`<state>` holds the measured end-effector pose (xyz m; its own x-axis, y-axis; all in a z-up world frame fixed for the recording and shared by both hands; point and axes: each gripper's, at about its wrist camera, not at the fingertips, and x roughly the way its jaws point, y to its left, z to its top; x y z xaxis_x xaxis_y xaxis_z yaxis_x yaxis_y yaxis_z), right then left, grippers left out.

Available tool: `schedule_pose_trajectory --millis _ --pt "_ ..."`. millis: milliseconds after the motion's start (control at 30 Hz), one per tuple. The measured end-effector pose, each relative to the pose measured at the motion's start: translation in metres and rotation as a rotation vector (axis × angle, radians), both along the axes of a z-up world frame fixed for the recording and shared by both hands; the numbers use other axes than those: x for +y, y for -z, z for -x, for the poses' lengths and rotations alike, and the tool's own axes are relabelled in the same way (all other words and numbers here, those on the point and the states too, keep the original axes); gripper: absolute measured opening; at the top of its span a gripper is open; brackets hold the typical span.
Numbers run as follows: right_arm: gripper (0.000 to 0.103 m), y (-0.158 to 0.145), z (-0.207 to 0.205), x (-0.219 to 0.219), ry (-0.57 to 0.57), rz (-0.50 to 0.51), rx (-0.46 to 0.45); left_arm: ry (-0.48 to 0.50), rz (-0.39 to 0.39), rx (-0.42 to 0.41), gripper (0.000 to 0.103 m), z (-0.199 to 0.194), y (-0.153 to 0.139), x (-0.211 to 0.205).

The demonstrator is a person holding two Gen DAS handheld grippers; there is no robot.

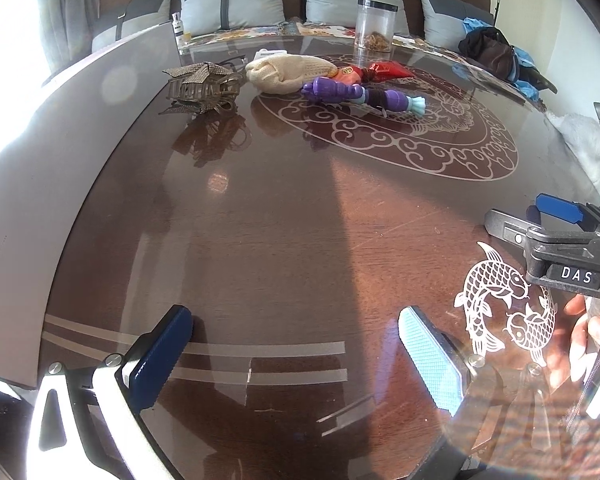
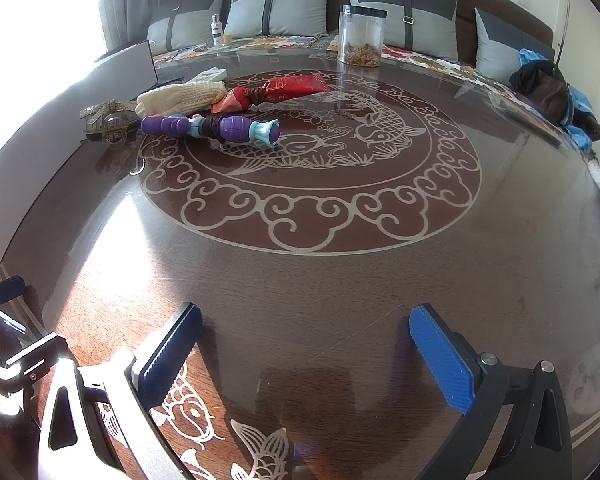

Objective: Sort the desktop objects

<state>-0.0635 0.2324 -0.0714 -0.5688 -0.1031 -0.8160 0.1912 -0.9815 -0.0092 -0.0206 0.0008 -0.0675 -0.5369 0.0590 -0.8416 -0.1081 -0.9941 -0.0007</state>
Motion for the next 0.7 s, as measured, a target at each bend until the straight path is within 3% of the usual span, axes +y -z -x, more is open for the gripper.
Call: schedule_pose_trajectory --millis 267,400,700 --pt "0.103 -0.0002 -0.0002 -0.0004 -0.001 0.000 0.000 -0.025 -0.001 0.044 0.103 -0.0062 0.0016 0.0014" --pt "0.103 -0.0001 0.0000 -0.0013 0.000 -0.002 0.000 0.014 -0.003 0.028 0.103 -0.0021 0.0004 -0.0002" --pt "0.103 -0.0001 0.0003 -0.0004 0.000 0.001 0.000 -0.007 -0.004 0.047 0.103 -0.0053 0.0013 0.0002"
